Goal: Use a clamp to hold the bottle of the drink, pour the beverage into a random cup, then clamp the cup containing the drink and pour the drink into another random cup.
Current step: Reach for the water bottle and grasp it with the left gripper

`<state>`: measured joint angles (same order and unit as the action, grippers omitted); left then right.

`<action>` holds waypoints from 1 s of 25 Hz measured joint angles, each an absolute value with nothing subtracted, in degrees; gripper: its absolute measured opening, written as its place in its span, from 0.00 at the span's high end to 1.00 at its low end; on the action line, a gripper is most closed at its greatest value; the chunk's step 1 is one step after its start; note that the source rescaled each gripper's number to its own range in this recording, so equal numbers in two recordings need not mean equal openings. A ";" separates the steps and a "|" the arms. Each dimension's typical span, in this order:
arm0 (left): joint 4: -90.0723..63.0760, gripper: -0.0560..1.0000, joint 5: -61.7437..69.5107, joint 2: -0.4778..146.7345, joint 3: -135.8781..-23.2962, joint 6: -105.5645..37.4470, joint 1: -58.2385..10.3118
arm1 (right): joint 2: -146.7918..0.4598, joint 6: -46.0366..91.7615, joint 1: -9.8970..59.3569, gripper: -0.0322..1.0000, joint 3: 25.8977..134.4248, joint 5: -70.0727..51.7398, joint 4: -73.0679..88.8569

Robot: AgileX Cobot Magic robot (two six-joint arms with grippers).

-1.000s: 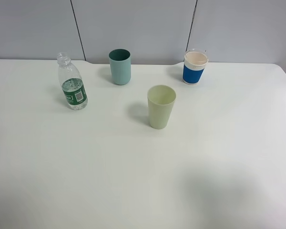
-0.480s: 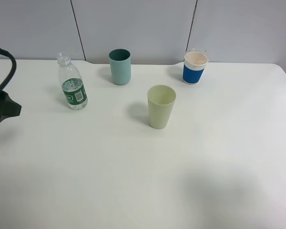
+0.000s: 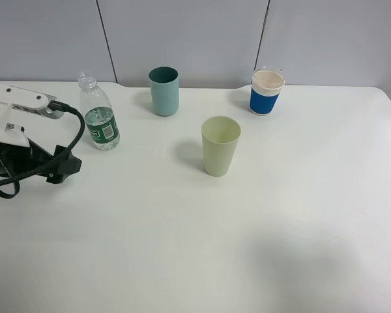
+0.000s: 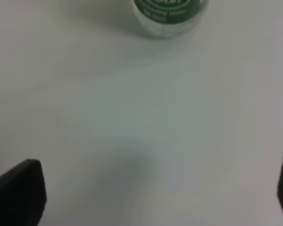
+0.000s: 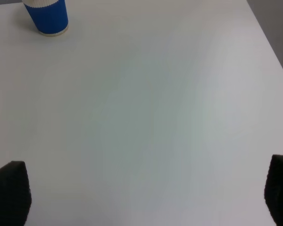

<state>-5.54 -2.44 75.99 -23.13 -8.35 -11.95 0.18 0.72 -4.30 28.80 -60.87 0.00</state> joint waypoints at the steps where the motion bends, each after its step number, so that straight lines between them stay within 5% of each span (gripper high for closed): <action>1: -5.69 0.00 -6.13 77.00 -22.02 -8.35 -12.37 | 0.18 0.72 -4.30 0.00 28.80 -60.87 0.00; 25: 2.10 0.00 -62.90 106.32 -15.93 0.55 -12.70 | 0.18 0.72 -4.30 0.00 28.80 -60.87 0.00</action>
<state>2.10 -62.90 106.32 -15.93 0.55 -12.70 0.18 0.72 -4.30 28.80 -60.87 0.00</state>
